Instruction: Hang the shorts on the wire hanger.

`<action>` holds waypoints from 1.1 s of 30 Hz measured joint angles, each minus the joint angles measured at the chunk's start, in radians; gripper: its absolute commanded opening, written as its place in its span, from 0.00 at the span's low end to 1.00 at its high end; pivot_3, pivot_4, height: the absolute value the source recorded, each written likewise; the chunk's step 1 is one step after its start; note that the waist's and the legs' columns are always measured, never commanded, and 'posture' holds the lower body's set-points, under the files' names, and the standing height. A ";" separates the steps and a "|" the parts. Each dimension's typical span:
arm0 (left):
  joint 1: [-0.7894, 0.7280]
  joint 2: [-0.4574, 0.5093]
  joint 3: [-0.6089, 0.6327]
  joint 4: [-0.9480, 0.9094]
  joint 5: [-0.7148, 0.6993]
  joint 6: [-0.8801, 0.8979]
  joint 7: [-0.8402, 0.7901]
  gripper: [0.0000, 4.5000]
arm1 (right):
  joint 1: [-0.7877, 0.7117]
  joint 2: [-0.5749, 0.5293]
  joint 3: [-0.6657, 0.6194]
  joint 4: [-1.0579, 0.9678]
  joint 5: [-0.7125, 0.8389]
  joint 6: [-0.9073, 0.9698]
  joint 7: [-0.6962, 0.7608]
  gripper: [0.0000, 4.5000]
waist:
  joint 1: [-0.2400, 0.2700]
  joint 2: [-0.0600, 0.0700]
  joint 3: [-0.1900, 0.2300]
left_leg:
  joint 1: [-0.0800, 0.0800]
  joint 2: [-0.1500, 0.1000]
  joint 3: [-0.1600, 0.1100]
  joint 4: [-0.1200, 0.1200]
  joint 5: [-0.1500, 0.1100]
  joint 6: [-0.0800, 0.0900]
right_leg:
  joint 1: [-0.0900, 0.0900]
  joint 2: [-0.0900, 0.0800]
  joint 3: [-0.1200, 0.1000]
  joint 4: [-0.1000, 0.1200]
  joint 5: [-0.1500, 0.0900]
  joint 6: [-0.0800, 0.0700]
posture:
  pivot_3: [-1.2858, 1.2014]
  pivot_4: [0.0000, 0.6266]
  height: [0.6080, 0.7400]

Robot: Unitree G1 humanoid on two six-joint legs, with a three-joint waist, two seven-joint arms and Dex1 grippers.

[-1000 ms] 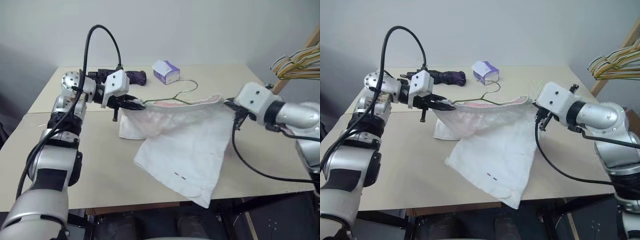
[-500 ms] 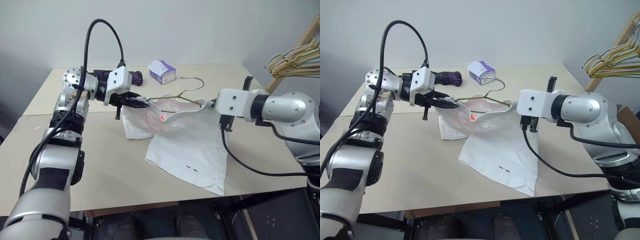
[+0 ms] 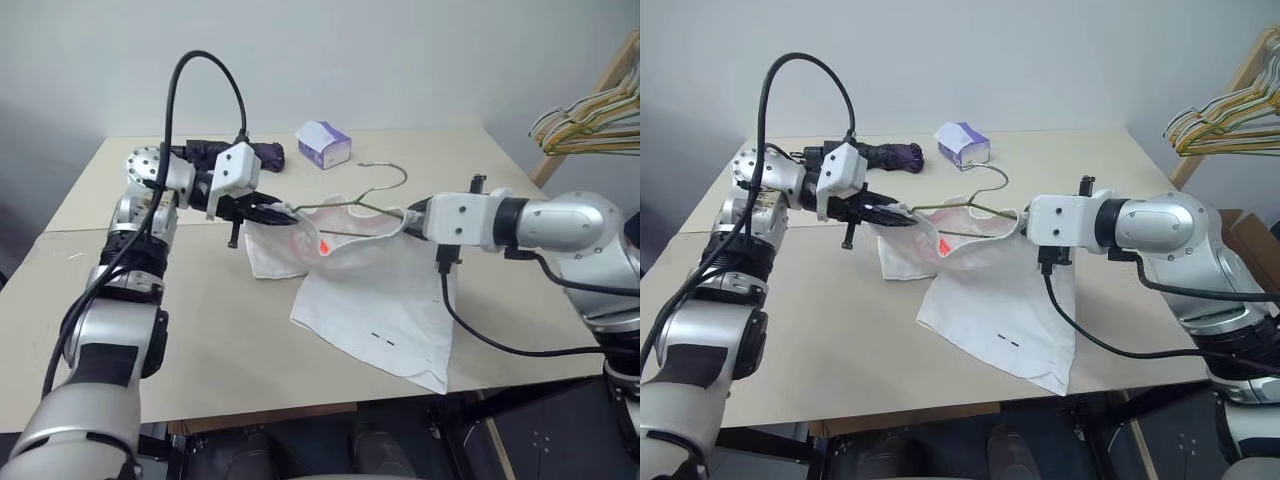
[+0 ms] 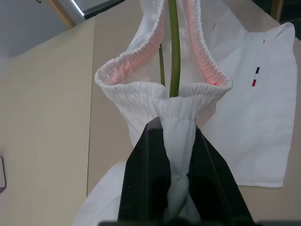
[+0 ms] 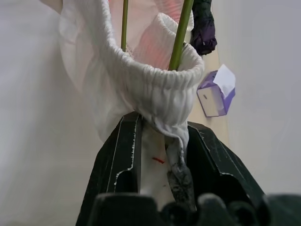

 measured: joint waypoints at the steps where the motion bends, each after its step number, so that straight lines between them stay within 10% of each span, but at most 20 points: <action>1: 0.008 0.004 0.000 -0.012 -0.008 0.003 -0.002 0.01 | 0.003 0.010 -0.012 0.014 0.016 0.000 0.001 0.37 | 0.000 0.000 0.000 | 0.000 0.000 0.000 0.000 0.000 0.000 | 0.000 0.000 0.000 0.000 0.000 0.000 | 0.47 0.00 1.00; 17: 0.022 0.038 -0.073 -0.063 -0.126 0.012 -0.013 0.01 | 0.008 0.022 -0.078 0.091 0.247 0.066 0.172 0.37 | 0.004 0.000 0.000 | 0.001 0.000 0.000 0.000 0.000 0.000 | 0.001 0.000 0.000 0.000 0.000 0.000 | 0.47 0.00 1.00; 24: 0.023 0.042 -0.078 -0.063 -0.144 -0.002 -0.012 0.01 | 0.000 0.022 -0.078 0.089 0.266 0.118 0.192 0.00 | 0.004 0.000 0.000 | 0.001 0.000 0.000 0.000 0.000 0.000 | 0.001 0.000 0.000 0.000 0.000 0.000 | 0.47 0.00 1.00; 28: 0.023 0.040 -0.078 -0.060 -0.149 -0.002 -0.012 0.01 | 0.002 0.022 -0.078 0.087 0.269 0.127 0.191 0.00 | 0.004 0.000 0.000 | 0.001 0.000 0.000 0.000 0.000 0.000 | 0.001 0.000 0.000 0.000 0.000 0.000 | 0.46 0.00 1.00; 33: 0.021 -0.004 -0.039 -0.017 -0.158 0.018 -0.011 0.35 | 0.030 0.022 -0.085 0.070 0.270 0.153 0.162 0.00 | 0.004 0.000 0.000 | 0.001 0.000 0.000 0.000 0.000 0.000 | 0.001 0.000 0.000 0.000 0.000 0.000 | 0.46 0.00 1.00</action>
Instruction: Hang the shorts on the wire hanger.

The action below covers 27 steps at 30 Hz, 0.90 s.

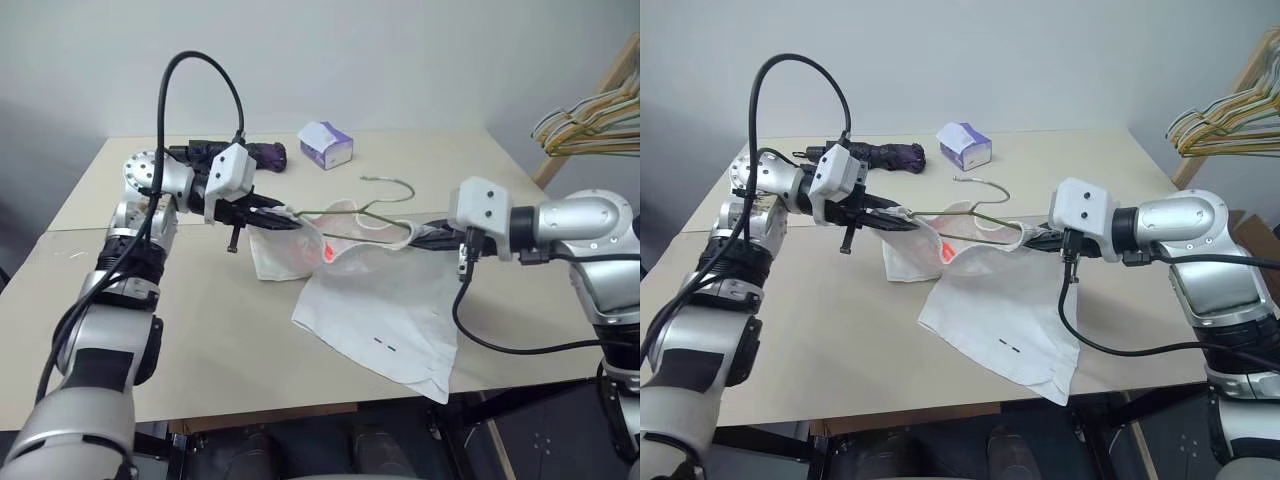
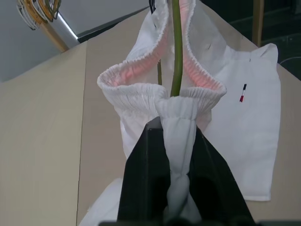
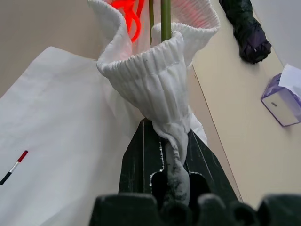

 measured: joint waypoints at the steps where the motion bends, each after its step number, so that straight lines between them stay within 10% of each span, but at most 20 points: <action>1: -0.005 -0.006 0.003 0.011 0.000 -0.002 0.001 0.41 | 0.004 0.000 -0.001 -0.003 0.000 0.010 -0.008 0.00 | 0.000 0.000 0.000 | 0.000 0.000 0.000 0.000 0.000 0.000 | 0.000 0.000 0.000 0.000 0.000 0.000 | 0.45 0.00 1.00; 9: -0.044 -0.015 0.091 0.101 0.019 -0.052 0.074 1.00 | 0.107 -0.001 -0.091 -0.059 0.020 0.114 -0.110 0.00 | -0.006 0.000 0.000 | 0.000 0.000 0.000 0.000 0.000 0.000 | 0.000 0.000 0.000 0.000 0.000 0.000 | 0.44 0.00 1.00; 27: 0.305 -0.159 0.251 -0.412 -0.184 0.355 0.357 1.00 | 0.183 0.238 -0.684 -0.340 0.006 1.208 -0.743 0.00 | -0.077 0.003 -0.007 | 0.002 -0.001 -0.004 0.000 0.001 0.000 | 0.002 -0.001 0.001 0.003 0.000 0.000 | 0.39 0.00 1.00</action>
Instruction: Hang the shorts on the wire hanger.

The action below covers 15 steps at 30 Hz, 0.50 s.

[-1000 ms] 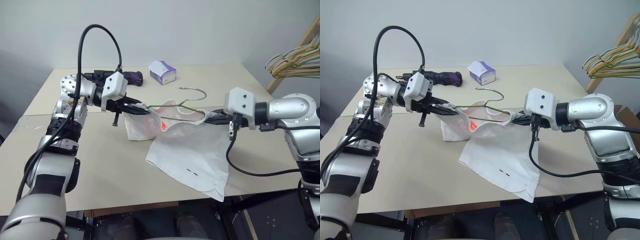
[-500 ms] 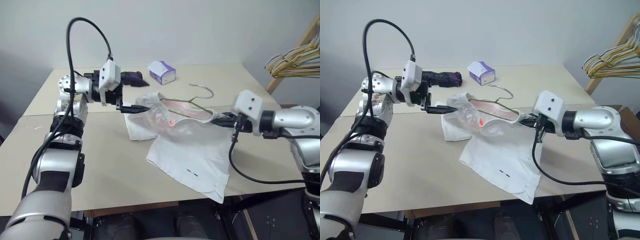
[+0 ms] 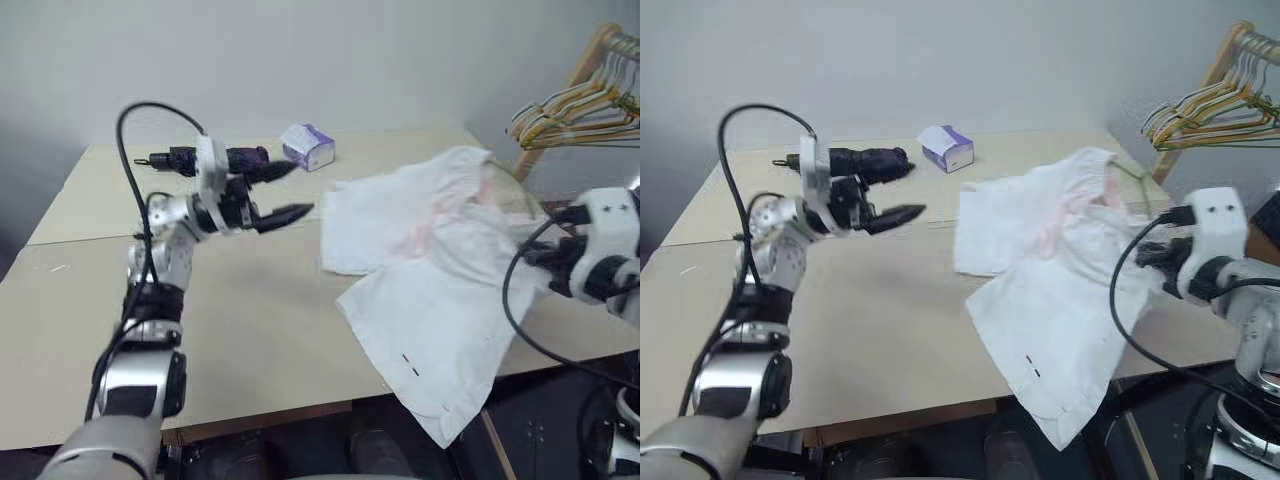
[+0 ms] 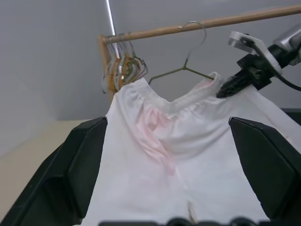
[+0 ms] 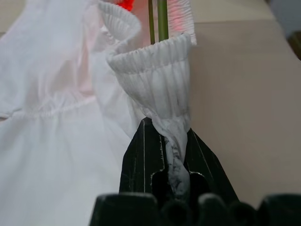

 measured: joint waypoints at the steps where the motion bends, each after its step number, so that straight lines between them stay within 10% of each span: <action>1: 0.012 -0.005 -0.001 -0.037 -0.005 0.018 0.018 1.00 | -0.020 0.043 -0.027 -0.001 -0.028 0.000 -0.066 0.00 | -0.010 0.001 -0.002 | 0.000 0.000 0.000 0.000 0.000 0.000 | 0.000 0.000 0.001 0.000 0.000 0.000 | 0.38 0.00 1.00; 15: 0.069 -0.065 -0.013 -0.252 -0.097 0.162 0.129 1.00 | -0.494 0.106 -0.167 0.368 -0.390 -0.006 -0.545 0.00 | -0.131 0.011 -0.009 | 0.014 -0.004 -0.006 -0.002 -0.001 0.002 | 0.015 -0.002 0.003 -0.003 -0.001 0.002 | 0.39 0.00 1.00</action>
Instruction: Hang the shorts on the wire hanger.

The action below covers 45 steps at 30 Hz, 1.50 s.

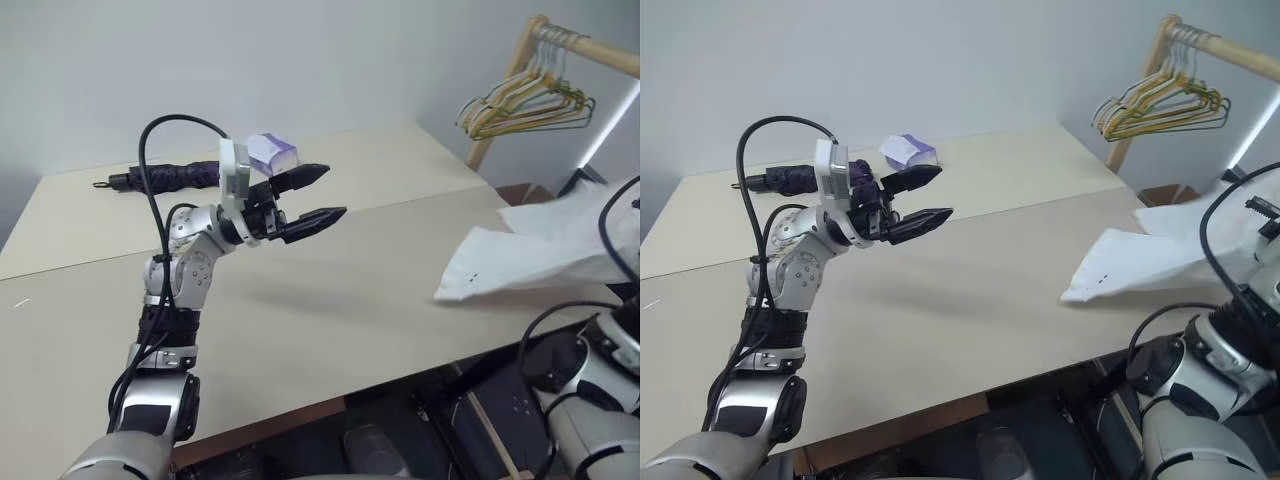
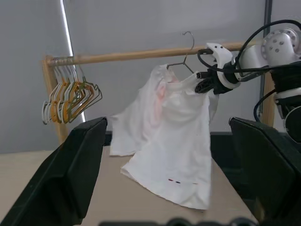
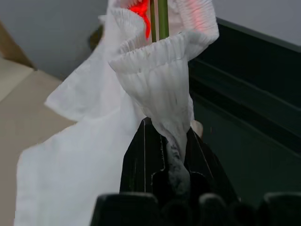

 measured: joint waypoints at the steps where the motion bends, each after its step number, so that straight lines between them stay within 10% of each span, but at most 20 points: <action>1: 0.005 0.001 0.000 -0.007 -0.001 0.003 0.002 1.00 | -0.013 -0.004 0.000 0.030 -0.002 -0.005 -0.005 0.00 | -0.005 0.000 0.000 | 0.001 0.000 0.000 0.000 0.000 0.000 | 0.001 0.000 0.000 0.000 0.000 0.000 | 0.39 0.00 1.00; 25: 0.061 0.005 -0.002 -0.093 -0.034 0.007 0.053 1.00 | -0.413 -0.392 -0.145 1.144 0.213 -0.595 -0.127 0.00 | -0.051 -0.003 0.002 | 0.028 -0.013 -0.012 -0.017 -0.001 0.001 | 0.031 -0.004 0.003 -0.021 -0.005 0.010 | 0.40 0.00 1.00; 45: 0.061 0.018 -0.005 -0.099 -0.043 0.014 0.054 1.00 | -0.403 -0.399 -0.134 1.277 0.435 -0.634 -0.350 0.00 | -0.036 -0.008 0.005 | 0.027 -0.013 -0.012 -0.017 -0.001 0.001 | 0.031 -0.004 0.003 -0.025 -0.004 0.010 | 0.41 0.00 1.00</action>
